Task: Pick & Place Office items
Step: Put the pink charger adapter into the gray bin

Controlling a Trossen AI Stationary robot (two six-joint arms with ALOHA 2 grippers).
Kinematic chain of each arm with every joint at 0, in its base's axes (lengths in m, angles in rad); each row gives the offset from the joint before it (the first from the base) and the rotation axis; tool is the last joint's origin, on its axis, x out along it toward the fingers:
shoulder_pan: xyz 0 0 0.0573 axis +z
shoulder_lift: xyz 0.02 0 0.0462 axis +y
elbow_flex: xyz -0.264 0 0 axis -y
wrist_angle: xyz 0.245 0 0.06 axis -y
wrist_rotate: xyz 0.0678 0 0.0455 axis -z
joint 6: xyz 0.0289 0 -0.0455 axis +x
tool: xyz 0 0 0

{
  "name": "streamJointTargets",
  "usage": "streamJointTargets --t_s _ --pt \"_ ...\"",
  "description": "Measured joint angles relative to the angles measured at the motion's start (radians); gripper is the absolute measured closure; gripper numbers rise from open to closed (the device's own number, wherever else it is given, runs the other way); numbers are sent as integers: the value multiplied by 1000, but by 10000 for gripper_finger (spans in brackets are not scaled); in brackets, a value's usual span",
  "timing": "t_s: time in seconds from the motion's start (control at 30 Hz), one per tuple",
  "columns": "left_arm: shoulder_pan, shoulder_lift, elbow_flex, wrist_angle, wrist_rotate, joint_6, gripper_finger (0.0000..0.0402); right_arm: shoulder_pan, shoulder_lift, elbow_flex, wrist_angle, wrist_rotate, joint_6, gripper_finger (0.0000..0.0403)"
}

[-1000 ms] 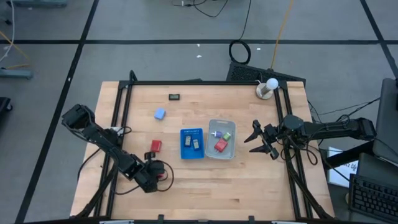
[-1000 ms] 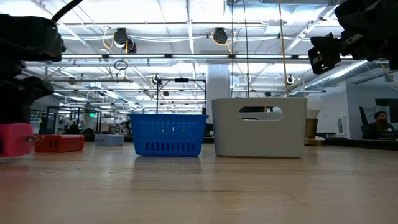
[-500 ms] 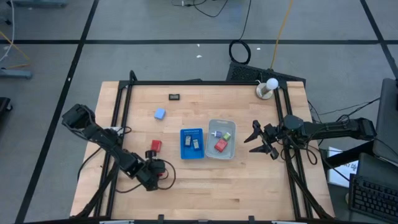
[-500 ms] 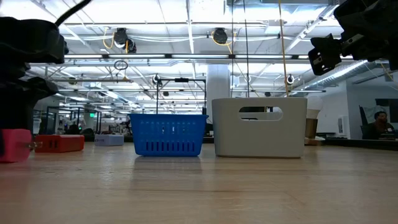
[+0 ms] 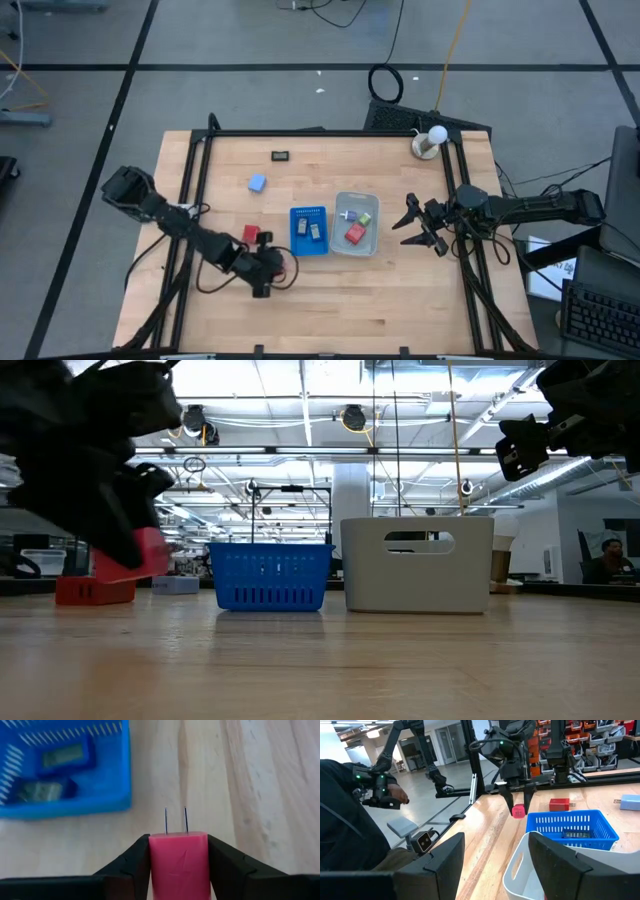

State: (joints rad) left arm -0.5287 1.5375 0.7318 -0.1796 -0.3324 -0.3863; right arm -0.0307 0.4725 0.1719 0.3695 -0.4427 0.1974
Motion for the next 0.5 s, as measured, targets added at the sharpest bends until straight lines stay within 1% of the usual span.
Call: streamJointTargets --t_s 0.13,0.23,0.27,0.33,0.43,0.5 --pt "33 0 59 -62 -16 90 247 0 0 0 0 0 0 190" --pt "54 -15 131 -119 -54 130 247 0 0 0 0 1 0 190" --pt "63 -32 153 -134 -67 140 247 0 0 0 0 1 0 190" --pt "82 -71 177 -107 -69 186 245 0 0 0 1 1 0 190" --pt "102 -168 170 -87 -82 250 245 0 3 0 8 1 0 190" --pt "120 -236 146 -42 -93 280 247 0 5 0 7 1 0 190"
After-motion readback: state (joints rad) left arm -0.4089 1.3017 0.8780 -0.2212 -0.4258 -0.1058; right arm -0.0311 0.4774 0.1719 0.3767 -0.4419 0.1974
